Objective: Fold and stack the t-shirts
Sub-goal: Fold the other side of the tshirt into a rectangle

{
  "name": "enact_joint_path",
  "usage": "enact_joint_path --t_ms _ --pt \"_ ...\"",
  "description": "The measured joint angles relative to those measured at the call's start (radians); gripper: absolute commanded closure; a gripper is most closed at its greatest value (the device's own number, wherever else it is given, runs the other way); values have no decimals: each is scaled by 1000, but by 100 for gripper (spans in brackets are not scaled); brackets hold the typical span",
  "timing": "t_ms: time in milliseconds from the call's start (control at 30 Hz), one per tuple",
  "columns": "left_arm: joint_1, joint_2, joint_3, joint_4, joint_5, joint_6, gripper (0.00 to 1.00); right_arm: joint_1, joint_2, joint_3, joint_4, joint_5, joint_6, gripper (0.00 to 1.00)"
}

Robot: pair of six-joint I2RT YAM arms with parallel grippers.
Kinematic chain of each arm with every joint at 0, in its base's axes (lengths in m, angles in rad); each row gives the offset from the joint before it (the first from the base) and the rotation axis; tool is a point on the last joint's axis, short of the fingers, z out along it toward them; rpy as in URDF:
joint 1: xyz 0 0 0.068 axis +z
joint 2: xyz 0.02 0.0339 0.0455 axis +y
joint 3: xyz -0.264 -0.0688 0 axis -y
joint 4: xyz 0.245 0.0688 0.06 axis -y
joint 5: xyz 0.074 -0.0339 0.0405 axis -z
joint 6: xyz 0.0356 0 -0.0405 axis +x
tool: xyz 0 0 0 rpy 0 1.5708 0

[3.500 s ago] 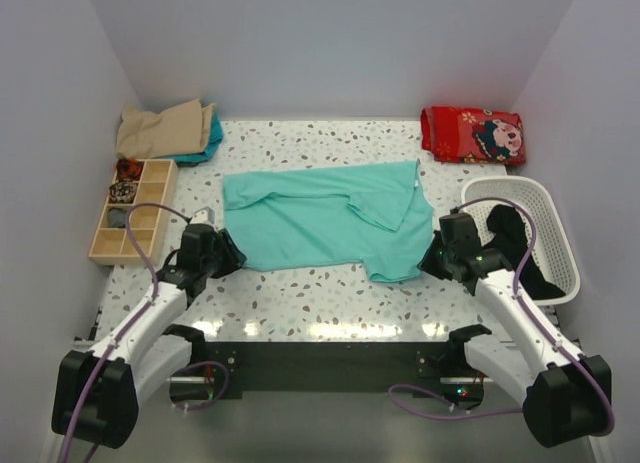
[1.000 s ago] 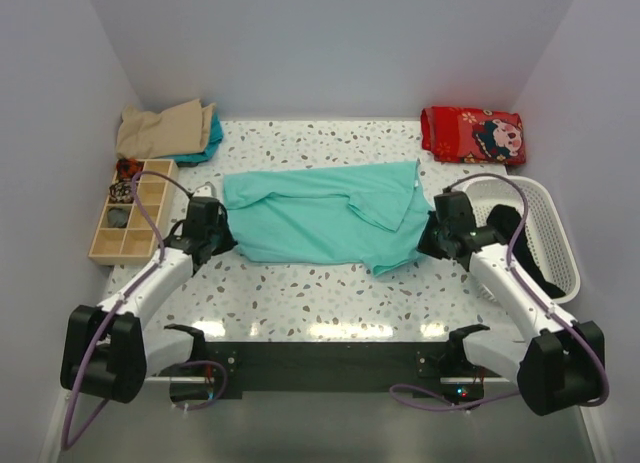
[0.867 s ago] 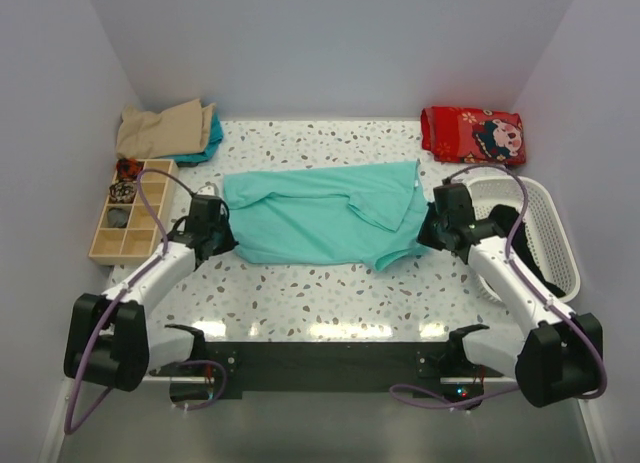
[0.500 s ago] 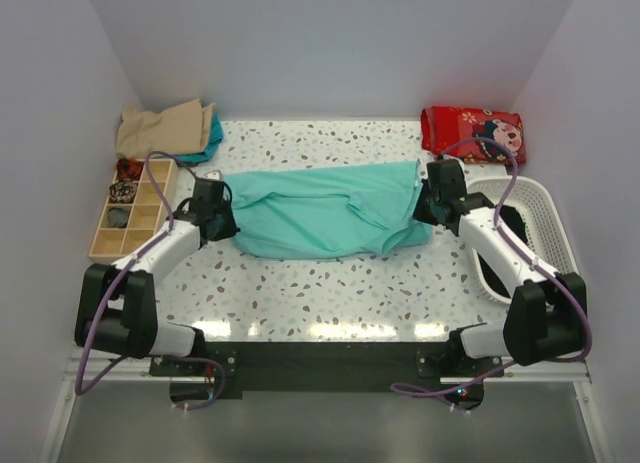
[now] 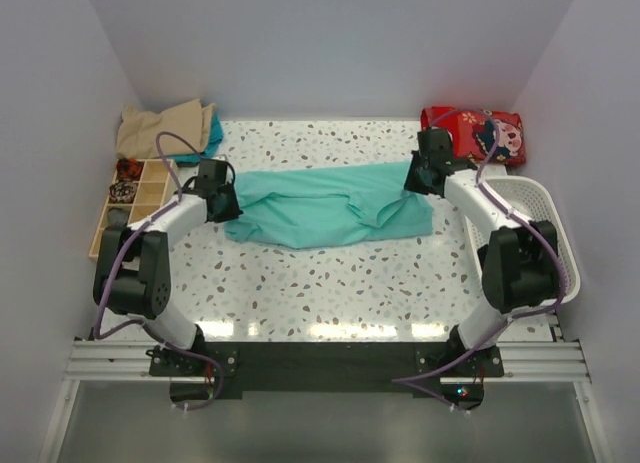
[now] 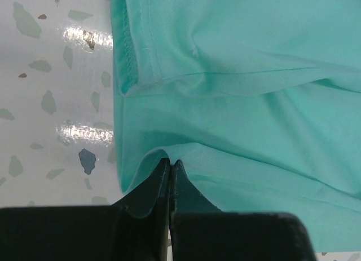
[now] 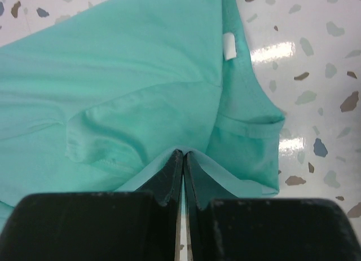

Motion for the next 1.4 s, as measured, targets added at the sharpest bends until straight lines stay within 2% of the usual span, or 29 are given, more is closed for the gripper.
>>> enact_joint_path --t_ms 233,333,367,400,433,467,500,533,567,833,900,1100,1267,1400 --pt "33 80 55 -6 6 23 100 -18 133 156 3 -15 -21 97" --pt "50 111 78 -5 16 29 88 -24 193 206 6 -17 -27 96" --pt "54 124 89 -4 20 29 73 -25 216 225 5 -17 -29 95" --pt "56 136 98 -1 22 31 67 -27 240 243 5 -20 -31 92" --pt "60 153 111 2 28 28 59 -29 258 255 7 -23 -31 71" --pt "60 164 120 5 29 32 26 -31 279 268 7 -31 -34 61" --pt "61 179 131 6 32 33 0 -34 300 282 6 -39 -35 53" --pt "62 190 140 7 33 37 0 -37 321 295 6 -42 -39 45" --pt "63 197 146 8 36 35 0 -39 337 305 8 -44 -43 43" --pt "66 150 149 -6 2 29 0 -57 303 298 42 -53 -76 40" --pt "66 103 149 -4 12 30 0 -61 256 286 42 -79 -82 44" --pt "66 -9 135 56 191 37 0 -39 165 250 37 -196 -67 44" --pt "60 -9 42 123 376 29 0 51 138 117 21 -206 -52 46" --pt "29 10 -6 130 448 26 0 97 138 41 -6 -222 -41 47"
